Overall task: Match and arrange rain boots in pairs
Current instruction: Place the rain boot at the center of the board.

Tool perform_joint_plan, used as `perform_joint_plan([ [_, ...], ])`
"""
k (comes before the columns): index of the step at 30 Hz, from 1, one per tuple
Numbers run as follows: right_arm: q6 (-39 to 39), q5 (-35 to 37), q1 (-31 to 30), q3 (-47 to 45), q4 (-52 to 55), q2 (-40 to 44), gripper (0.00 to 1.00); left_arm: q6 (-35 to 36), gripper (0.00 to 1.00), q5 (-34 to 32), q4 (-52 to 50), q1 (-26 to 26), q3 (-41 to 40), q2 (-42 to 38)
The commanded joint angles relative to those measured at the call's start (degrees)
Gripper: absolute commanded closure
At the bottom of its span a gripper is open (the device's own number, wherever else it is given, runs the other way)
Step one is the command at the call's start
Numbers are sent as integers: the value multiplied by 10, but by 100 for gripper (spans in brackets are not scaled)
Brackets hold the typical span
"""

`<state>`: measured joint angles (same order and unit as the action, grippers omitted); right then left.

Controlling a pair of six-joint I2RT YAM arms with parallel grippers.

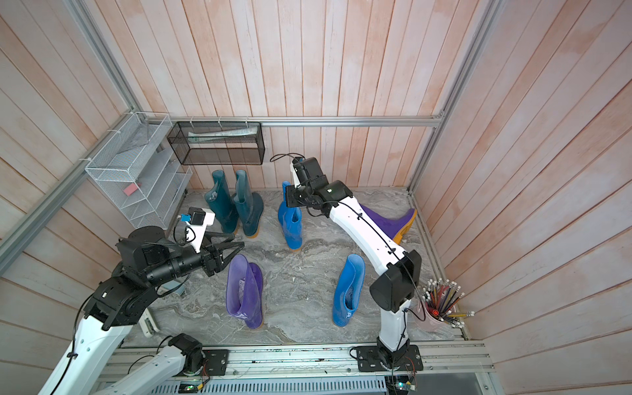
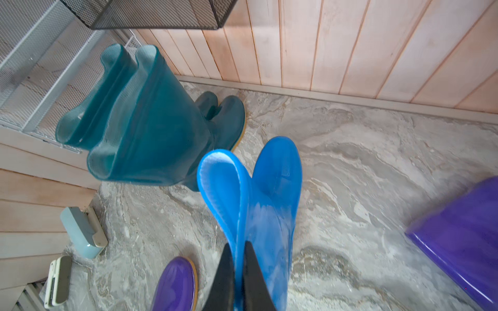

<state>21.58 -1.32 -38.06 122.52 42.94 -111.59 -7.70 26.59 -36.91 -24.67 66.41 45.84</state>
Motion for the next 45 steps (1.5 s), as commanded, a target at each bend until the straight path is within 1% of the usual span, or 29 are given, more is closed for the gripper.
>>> perform_joint_plan([
  [1,12,5,9,103,-10,-42,100,8,46,0,-4,-3,3,-7],
  [4,23,3,14,179,9,-97,100,10,46,1,-8,-2,0,-8],
  [6,34,-8,21,206,5,-123,100,13,46,-1,-12,-2,2,-7],
  [8,44,-18,26,215,-7,-140,100,15,46,0,-15,-2,3,-8],
  [15,63,-51,45,214,-34,-169,100,18,46,-1,-22,-2,1,-11],
  [23,69,-84,55,203,-51,-178,100,16,46,-2,-18,-2,0,-11],
  [40,79,-116,59,203,-65,-189,100,11,46,-6,-22,-2,4,-9],
  [43,80,-119,59,203,-66,-189,98,11,46,-6,-23,-2,5,-9],
  [44,80,-119,59,203,-65,-188,96,11,46,-7,-22,-2,5,-10],
  [45,80,-119,59,203,-64,-188,92,10,46,-7,-22,-2,5,-11],
])
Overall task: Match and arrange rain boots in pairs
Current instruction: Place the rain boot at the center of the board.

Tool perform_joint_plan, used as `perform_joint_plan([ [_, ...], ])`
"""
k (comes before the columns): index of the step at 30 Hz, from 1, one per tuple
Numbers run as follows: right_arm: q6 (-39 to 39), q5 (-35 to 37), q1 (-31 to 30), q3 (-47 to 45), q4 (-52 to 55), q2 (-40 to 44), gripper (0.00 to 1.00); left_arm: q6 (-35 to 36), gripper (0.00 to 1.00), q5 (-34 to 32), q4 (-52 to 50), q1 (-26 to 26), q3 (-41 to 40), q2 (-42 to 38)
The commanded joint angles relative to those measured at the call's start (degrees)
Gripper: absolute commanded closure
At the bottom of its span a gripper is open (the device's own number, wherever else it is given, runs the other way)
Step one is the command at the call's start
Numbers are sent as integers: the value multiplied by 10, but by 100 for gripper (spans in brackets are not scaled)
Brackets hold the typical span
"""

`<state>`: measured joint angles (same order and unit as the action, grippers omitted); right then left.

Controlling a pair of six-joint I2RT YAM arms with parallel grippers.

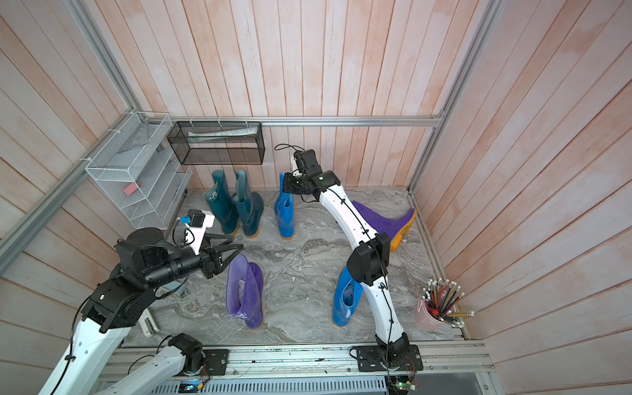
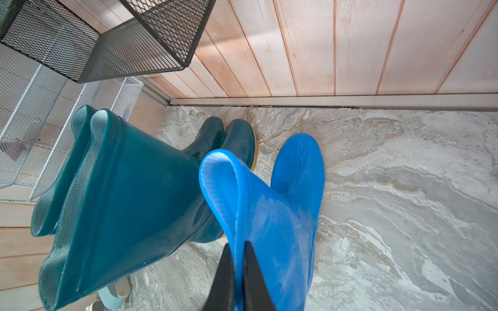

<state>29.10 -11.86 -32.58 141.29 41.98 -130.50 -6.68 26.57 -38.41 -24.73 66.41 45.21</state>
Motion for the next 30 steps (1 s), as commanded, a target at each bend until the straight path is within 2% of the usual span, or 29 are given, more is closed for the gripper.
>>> perform_joint_plan([
  [1,5,-13,4,15,-55,1,89,0,46,-7,-8,-1,4,-5],
  [8,5,-14,4,15,-56,5,76,-2,46,-8,-9,-2,6,-6],
  [14,1,-12,5,16,-55,23,69,2,45,-9,-10,-2,18,-1],
  [20,-11,1,4,10,-44,56,67,8,44,1,-2,-1,29,12],
  [30,-42,33,-10,-50,-29,133,65,14,44,15,14,-2,37,33],
])
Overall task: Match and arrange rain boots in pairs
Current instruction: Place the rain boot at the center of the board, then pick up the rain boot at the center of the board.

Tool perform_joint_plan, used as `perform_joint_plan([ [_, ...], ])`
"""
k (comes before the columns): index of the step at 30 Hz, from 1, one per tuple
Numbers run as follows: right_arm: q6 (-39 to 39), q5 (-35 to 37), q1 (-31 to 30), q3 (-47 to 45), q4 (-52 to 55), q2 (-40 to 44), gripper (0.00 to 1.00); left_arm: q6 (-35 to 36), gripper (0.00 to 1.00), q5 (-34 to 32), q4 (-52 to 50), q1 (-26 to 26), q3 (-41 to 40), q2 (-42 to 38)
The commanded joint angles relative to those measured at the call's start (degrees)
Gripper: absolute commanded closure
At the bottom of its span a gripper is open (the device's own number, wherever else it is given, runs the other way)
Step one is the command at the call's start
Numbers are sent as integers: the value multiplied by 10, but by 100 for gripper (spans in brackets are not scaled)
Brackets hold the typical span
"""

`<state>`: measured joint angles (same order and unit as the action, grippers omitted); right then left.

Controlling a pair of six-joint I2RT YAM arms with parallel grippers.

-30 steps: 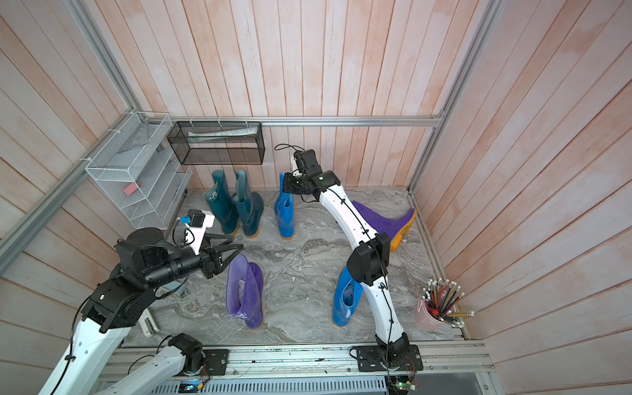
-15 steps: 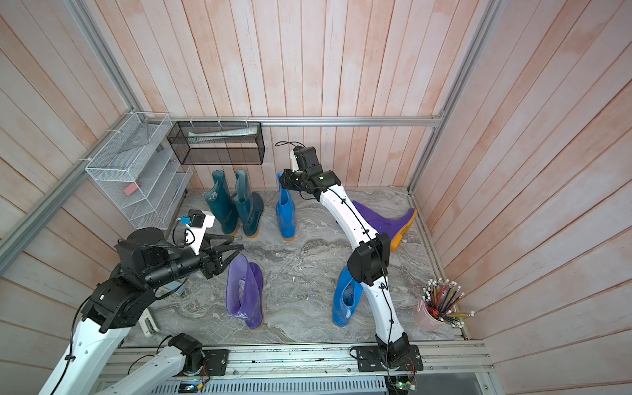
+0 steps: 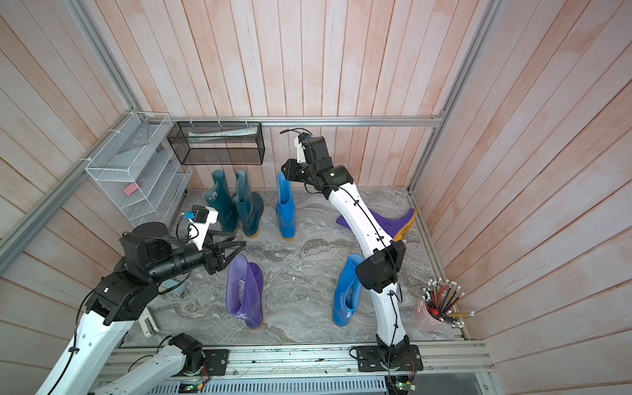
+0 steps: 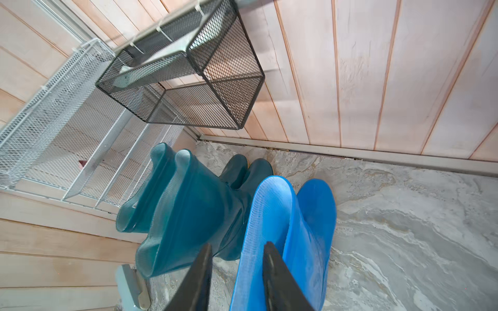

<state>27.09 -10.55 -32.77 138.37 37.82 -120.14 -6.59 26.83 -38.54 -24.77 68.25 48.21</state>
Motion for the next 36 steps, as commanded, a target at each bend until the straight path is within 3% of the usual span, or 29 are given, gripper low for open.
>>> perform_joint_plan([
  [1,-26,24,-11,-31,15,39,65,13,44,14,16,-1,21,6],
  [7,-49,55,-34,-130,19,128,65,11,44,38,35,-1,29,20],
  [15,-27,72,-40,-387,-50,352,59,-9,44,96,94,-2,6,9],
  [28,15,165,-39,-550,105,574,50,-15,43,103,112,-28,12,30],
  [36,47,168,-41,-591,231,656,39,-3,43,69,123,-61,9,61],
])
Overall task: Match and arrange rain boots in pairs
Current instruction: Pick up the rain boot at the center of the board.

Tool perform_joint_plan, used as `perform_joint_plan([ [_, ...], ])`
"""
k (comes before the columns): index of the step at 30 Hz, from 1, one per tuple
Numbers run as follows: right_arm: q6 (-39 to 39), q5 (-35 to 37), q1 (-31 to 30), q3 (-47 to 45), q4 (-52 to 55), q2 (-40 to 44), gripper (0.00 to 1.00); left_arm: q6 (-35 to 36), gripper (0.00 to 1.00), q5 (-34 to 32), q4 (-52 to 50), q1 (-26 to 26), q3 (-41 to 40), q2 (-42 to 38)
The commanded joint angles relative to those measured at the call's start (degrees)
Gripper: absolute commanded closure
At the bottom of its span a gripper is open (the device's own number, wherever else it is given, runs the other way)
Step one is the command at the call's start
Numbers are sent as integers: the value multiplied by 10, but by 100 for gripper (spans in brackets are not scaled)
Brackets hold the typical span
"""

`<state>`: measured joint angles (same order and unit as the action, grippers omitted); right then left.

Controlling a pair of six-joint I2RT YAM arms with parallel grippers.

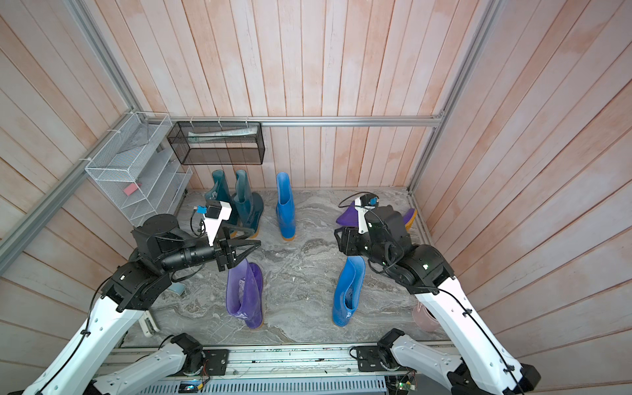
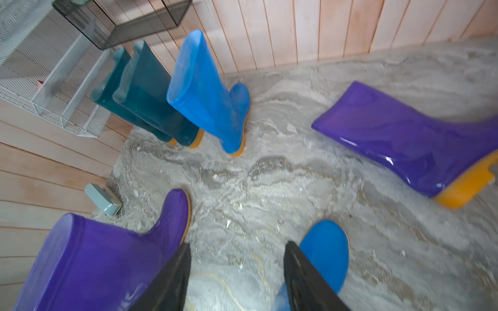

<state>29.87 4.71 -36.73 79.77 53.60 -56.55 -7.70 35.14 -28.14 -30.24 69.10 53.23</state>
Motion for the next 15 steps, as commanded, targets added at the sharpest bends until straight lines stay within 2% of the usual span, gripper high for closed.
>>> perform_joint_plan([
  [1,22,20,-2,-6,86,25,38,8,43,-14,22,-10,1,15],
  [8,33,23,-1,-31,129,46,33,17,43,-47,29,-52,14,45],
  [15,47,-5,-4,-92,121,65,33,27,43,-73,11,-72,23,51],
])
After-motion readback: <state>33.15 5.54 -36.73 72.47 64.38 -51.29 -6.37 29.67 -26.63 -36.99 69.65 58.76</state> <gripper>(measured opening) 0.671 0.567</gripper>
